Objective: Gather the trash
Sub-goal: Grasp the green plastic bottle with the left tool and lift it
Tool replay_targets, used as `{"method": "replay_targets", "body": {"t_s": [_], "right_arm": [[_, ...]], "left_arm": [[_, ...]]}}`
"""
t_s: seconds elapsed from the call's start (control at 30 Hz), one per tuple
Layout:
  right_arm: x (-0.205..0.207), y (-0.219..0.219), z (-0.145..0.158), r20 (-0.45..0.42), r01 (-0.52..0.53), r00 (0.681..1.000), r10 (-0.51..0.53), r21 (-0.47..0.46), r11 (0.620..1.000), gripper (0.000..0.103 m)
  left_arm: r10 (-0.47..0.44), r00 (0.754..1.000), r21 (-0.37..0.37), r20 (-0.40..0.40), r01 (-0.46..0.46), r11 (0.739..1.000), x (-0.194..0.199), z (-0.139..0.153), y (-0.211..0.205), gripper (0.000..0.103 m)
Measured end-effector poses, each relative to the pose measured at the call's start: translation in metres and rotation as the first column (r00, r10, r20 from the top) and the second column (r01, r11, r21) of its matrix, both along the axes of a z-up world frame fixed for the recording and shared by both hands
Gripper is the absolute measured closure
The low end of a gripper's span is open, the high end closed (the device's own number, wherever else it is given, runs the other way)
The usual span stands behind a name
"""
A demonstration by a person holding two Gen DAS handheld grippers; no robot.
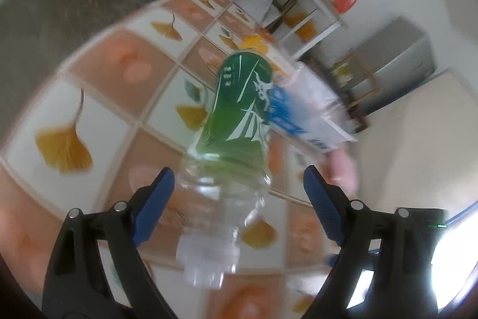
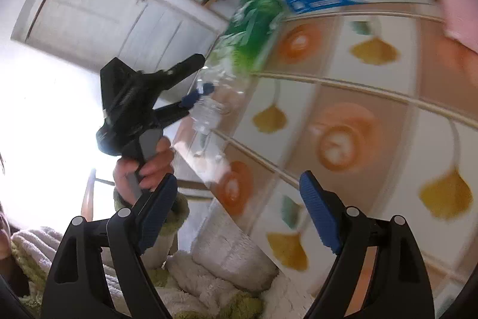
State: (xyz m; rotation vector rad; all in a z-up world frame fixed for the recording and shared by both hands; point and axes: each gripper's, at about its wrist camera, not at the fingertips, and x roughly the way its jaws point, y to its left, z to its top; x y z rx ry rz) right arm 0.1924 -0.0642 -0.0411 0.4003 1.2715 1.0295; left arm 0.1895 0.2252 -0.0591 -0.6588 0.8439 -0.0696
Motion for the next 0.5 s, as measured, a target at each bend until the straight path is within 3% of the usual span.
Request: {"method": "replay_targets", "body": {"t_s": [0.1, 0.17, 0.2, 0.23, 0.37, 0.5], "right_arm": [[-0.004, -0.034, -0.001, -0.003, 0.080, 0.997, -0.080, 0.016, 0.997, 0.021], [-0.011, -0.054, -0.002, -0.008, 0.119, 0.993, -0.119, 0.028, 0.993, 0.021], [-0.014, -0.066, -0.004, -0.015, 0.148, 0.989, -0.147, 0.035, 0.988, 0.021], [-0.011, -0.070, -0.005, -0.022, 0.165, 0.986, -0.164, 0.037, 0.986, 0.021], [-0.007, -0.096, -0.012, -0.045, 0.226, 0.974, -0.224, 0.046, 0.973, 0.021], [-0.009, -0.111, -0.009, -0.037, 0.260, 0.965, -0.259, 0.054, 0.964, 0.021]], "left_arm": [[-0.004, 0.999, 0.087, -0.041, 0.008, 0.996, 0.012, -0.002, -0.004, 0.021], [-0.008, 0.998, 0.148, -0.064, 0.017, 0.989, 0.019, -0.003, -0.007, 0.026], [-0.008, 0.998, 0.163, -0.068, 0.019, 0.986, 0.019, -0.003, -0.007, 0.034], [-0.014, 0.998, 0.177, -0.068, 0.026, 0.984, 0.019, -0.002, -0.008, 0.035], [-0.034, 0.997, 0.195, -0.072, 0.048, 0.980, 0.011, -0.001, -0.010, 0.035], [-0.076, 0.991, 0.134, -0.110, 0.091, 0.987, -0.020, -0.001, -0.016, 0.035]]}}
